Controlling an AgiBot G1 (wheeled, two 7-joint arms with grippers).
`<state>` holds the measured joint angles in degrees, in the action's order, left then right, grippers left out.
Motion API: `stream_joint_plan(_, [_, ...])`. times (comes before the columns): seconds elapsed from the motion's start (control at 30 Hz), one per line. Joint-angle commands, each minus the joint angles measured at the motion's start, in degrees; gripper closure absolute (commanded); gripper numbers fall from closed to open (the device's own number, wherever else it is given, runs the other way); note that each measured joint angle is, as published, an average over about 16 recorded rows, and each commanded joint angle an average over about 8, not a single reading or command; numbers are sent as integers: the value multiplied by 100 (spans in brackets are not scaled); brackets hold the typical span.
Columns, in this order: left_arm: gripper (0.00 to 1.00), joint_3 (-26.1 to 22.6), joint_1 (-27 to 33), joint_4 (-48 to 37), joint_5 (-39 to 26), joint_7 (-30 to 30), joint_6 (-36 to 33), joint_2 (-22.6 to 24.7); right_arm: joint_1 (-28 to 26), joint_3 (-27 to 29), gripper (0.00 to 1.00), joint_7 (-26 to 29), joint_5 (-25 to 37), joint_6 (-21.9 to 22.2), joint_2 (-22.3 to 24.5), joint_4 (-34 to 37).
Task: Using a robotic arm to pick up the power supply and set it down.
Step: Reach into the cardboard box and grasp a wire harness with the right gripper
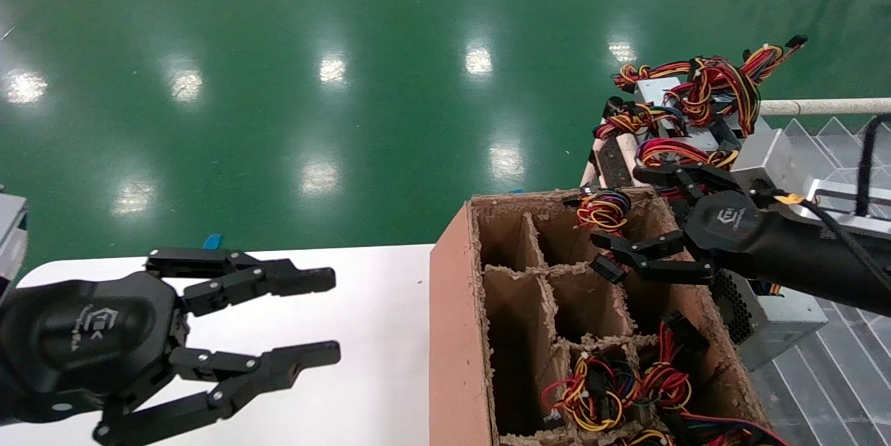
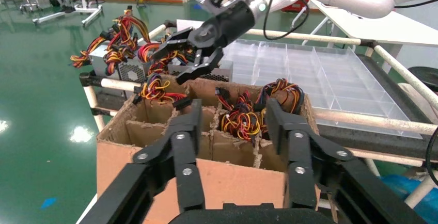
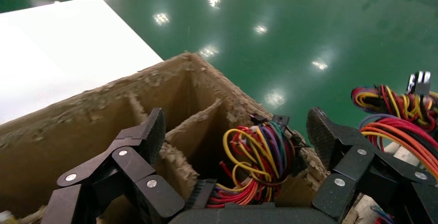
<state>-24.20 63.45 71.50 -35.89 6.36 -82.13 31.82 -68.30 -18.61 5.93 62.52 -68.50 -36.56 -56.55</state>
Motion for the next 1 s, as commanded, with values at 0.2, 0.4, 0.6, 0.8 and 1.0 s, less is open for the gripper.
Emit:
stream_joint_plan(0.2, [100, 0, 0, 0, 0, 0, 0, 0, -376, -166, 100, -210, 195, -172, -318, 911])
stream_joint_plan(0.4, [100, 0, 0, 0, 0, 0, 0, 0, -645, -267, 100, -458, 303, -432, -466, 1512])
stream_joint_plan(0.6, [100, 0, 0, 0, 0, 0, 0, 0, -859, -354, 100, -689, 439, -545, -600, 1937])
stream_joint_plan(0.8, [100, 0, 0, 0, 0, 0, 0, 0, -1027, -413, 100, -874, 537, -617, -697, 2278])
stream_joint_plan(1.0, [100, 0, 0, 0, 0, 0, 0, 0, -1160, -482, 100, -996, 656, -697, -713, 2413])
